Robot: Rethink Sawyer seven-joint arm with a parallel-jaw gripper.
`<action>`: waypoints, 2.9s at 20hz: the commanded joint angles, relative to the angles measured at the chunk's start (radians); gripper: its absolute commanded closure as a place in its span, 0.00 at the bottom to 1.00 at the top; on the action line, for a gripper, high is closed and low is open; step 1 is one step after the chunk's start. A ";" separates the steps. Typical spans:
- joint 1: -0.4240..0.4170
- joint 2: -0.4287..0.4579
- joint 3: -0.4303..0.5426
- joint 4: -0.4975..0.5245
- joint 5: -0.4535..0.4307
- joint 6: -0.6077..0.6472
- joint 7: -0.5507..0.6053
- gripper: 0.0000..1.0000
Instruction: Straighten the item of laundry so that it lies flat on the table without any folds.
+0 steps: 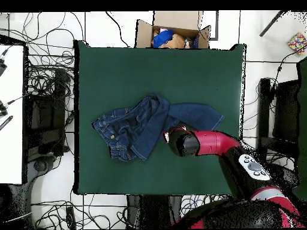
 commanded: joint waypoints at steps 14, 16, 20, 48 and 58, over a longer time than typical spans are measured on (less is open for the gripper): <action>-0.101 0.115 0.131 -0.231 -0.060 0.110 -0.093 0.00; -0.094 0.114 0.123 -0.223 -0.076 0.075 -0.060 0.00; -0.070 0.155 0.107 -0.261 -0.086 0.051 -0.026 0.00; -0.005 0.055 0.195 -0.421 0.001 0.454 -0.076 0.00; 0.005 0.062 0.185 -0.413 -0.007 0.422 -0.056 0.00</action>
